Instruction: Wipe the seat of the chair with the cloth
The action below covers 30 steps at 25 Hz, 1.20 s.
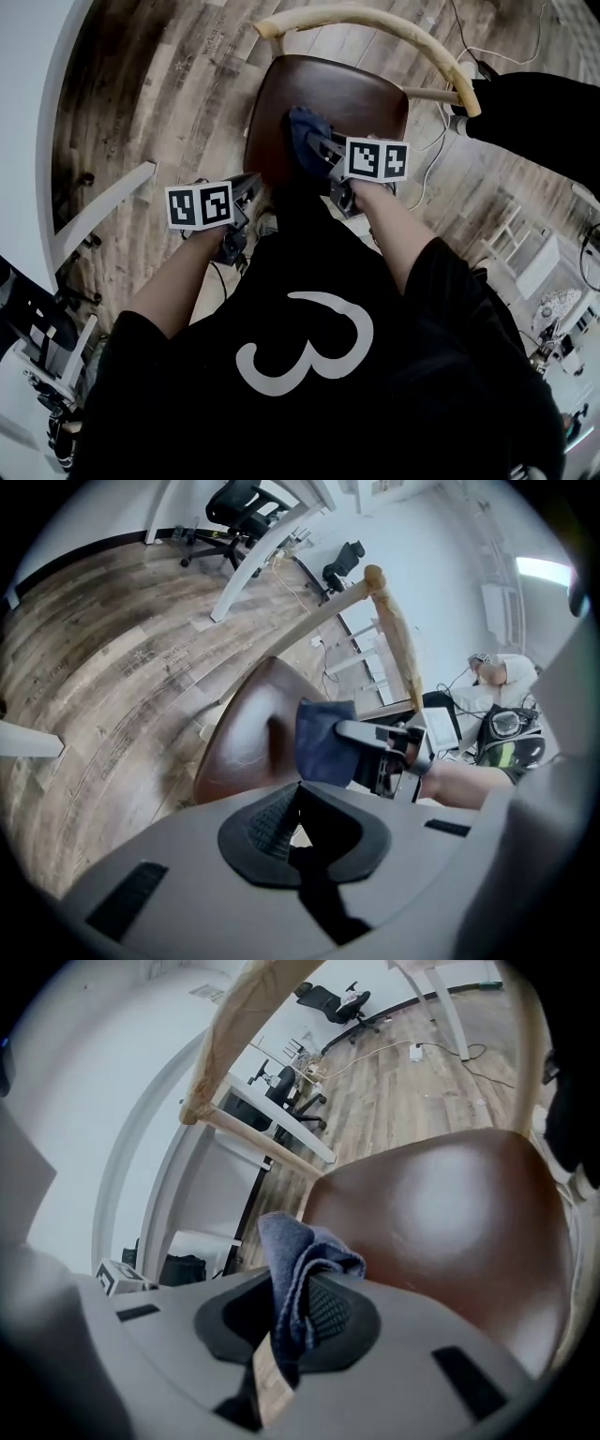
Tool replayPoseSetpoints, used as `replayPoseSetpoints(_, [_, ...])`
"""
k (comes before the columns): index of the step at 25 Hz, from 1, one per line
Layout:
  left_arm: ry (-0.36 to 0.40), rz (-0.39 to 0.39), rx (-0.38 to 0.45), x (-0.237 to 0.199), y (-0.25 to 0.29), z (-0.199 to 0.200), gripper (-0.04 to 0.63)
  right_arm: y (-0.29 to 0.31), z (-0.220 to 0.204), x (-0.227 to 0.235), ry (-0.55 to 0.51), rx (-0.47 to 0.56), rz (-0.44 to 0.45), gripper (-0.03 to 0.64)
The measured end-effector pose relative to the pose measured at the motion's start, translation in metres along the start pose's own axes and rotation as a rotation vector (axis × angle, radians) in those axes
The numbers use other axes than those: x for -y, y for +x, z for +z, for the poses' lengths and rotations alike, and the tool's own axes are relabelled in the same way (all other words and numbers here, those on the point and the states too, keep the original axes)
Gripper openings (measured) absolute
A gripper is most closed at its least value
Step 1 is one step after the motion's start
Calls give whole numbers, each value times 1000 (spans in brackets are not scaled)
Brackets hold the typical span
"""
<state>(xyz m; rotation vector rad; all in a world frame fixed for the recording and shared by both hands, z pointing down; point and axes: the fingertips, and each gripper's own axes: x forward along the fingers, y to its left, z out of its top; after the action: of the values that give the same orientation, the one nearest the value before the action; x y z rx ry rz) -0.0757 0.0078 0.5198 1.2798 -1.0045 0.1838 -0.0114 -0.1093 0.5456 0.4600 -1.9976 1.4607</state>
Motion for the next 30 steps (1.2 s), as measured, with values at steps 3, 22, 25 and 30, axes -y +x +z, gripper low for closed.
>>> replayPoseSetpoints(3, [-7, 10, -20, -7, 1, -3, 12, 19, 25, -9, 6, 20, 18, 55])
replayPoseSetpoints(22, [-185, 50, 76, -42, -14, 10, 12, 100, 103, -21, 40, 109, 20, 55])
replayPoseSetpoints(25, [-199, 55, 72, -44, -12, 6, 12, 105, 104, -11, 16, 102, -15, 55])
replayPoseSetpoints(30, [-198, 64, 53, -47, -12, 4, 12, 111, 105, 4, -60, 71, -82, 55])
